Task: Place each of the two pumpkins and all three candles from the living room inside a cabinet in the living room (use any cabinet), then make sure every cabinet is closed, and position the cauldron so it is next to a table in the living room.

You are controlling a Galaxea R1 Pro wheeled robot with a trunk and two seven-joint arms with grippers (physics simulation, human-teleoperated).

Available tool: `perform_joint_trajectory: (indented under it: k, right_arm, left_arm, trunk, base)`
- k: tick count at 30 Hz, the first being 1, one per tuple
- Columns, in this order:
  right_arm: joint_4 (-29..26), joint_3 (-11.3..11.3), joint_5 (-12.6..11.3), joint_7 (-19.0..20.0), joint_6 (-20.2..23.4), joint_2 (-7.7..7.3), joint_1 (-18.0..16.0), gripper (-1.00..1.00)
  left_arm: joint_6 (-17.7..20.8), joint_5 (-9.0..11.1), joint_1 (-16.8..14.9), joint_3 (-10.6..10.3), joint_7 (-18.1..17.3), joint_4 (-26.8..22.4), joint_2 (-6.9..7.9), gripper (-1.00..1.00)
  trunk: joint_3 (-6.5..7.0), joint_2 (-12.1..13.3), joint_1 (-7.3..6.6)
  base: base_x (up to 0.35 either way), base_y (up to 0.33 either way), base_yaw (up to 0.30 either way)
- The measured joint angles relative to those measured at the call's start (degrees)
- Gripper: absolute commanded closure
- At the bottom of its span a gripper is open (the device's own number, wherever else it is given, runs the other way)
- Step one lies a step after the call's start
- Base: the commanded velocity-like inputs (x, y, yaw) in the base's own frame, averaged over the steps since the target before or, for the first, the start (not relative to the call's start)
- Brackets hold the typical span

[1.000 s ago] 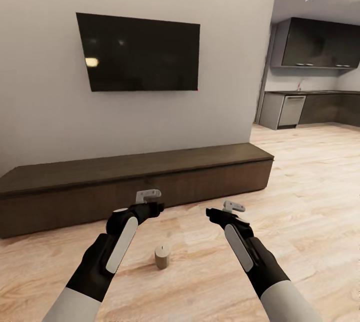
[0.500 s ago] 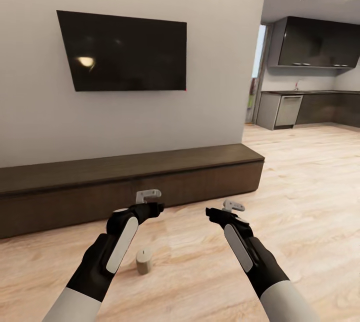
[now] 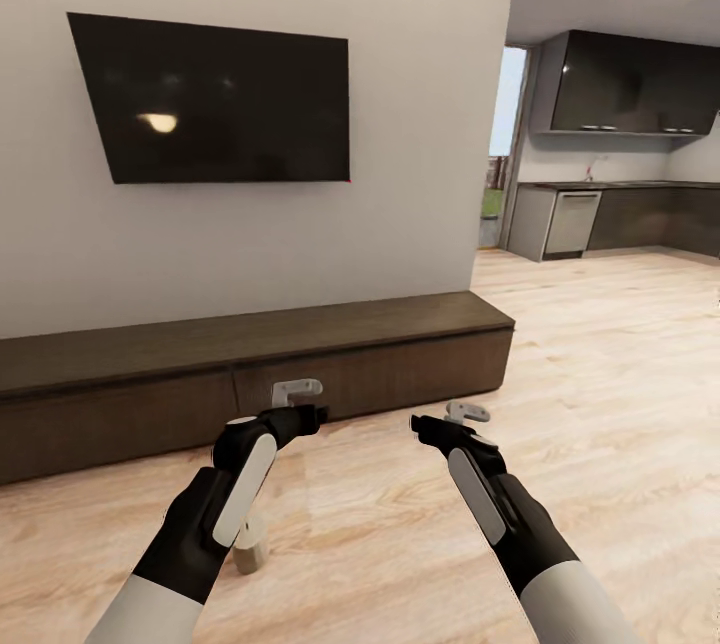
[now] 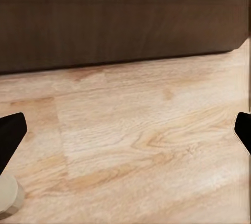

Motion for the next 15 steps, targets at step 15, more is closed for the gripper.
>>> perform_joint_trajectory:
  k: [15]
  right_arm:
    - [0.0,0.0,0.1,0.1,0.0,0.01,0.0,-1.0]
  left_arm:
    - [0.0,0.1,0.0,0.0,0.0,0.1,0.06,-1.0]
  trunk:
    - [0.0,0.0,-0.01]
  base:
    - [0.032,-0.328,0.187]
